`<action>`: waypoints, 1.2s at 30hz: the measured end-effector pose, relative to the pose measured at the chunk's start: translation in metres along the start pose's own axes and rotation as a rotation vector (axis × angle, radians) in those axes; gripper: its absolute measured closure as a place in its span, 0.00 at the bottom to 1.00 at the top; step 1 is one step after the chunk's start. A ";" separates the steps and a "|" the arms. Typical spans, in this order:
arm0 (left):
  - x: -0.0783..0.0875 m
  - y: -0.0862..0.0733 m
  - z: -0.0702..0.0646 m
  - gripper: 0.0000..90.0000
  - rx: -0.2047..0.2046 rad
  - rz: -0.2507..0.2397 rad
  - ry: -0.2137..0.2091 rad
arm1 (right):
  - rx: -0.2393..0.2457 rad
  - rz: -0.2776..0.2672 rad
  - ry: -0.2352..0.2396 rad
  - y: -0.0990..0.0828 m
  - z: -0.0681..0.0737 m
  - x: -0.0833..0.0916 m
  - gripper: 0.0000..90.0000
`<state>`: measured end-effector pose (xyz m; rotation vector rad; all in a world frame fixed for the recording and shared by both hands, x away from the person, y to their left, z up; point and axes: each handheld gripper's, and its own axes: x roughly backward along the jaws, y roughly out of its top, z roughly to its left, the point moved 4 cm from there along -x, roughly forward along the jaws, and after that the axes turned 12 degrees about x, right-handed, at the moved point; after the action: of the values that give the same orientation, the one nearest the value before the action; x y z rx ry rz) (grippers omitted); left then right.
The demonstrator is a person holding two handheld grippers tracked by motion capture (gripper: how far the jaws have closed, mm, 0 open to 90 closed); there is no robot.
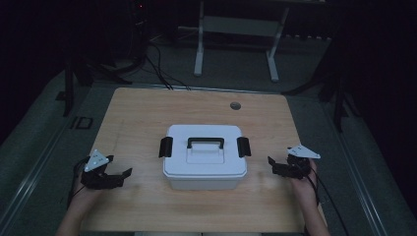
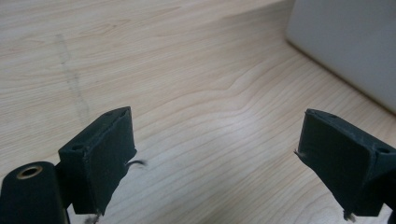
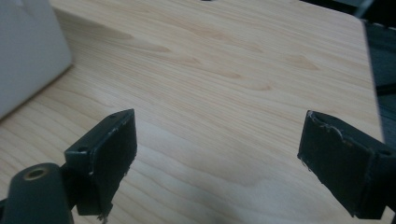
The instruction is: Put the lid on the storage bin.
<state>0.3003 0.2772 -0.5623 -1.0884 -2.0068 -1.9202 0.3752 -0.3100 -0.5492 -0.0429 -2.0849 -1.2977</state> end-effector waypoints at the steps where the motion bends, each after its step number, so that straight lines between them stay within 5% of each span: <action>1: 0.000 -0.001 -0.002 0.12 -0.007 -0.002 0.003 | -0.006 0.002 -0.012 -0.002 0.000 0.002 0.12; 12: -0.001 -0.013 -0.012 0.12 -0.003 -0.038 0.074 | -0.069 -0.035 -0.075 -0.015 0.009 0.019 0.12; 17: 0.004 -0.015 -0.012 0.12 0.070 -0.098 0.098 | -0.082 -0.041 -0.091 -0.022 0.010 0.023 0.12; 24: 0.012 -0.017 -0.015 0.12 0.082 -0.198 0.171 | -0.084 -0.074 -0.122 -0.031 0.014 0.026 0.12; 28: 0.012 -0.021 -0.012 0.12 0.105 -0.203 0.184 | -0.064 -0.087 -0.133 -0.034 0.020 0.025 0.12; 36: 0.010 -0.025 -0.014 0.12 0.087 -0.203 0.192 | -0.063 -0.081 -0.130 -0.036 0.023 0.024 0.12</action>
<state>0.2735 0.2705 -0.5748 -0.6747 -2.1382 -1.9252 0.3322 -0.3170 -0.5703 -0.0733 -2.1739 -1.4437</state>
